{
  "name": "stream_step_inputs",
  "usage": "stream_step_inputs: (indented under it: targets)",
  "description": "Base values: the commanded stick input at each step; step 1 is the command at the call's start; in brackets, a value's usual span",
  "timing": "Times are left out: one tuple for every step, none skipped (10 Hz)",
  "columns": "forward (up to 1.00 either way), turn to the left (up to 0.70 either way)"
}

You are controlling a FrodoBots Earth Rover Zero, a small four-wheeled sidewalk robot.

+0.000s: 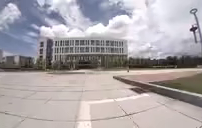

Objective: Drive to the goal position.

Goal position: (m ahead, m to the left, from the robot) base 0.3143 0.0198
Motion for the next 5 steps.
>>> stream_step_inputs:
  targets:
    - [0.70, 0.05]
    - [0.70, 0.05]
    - [0.70, 0.05]
    - [0.70, 0.05]
    - [0.70, 0.05]
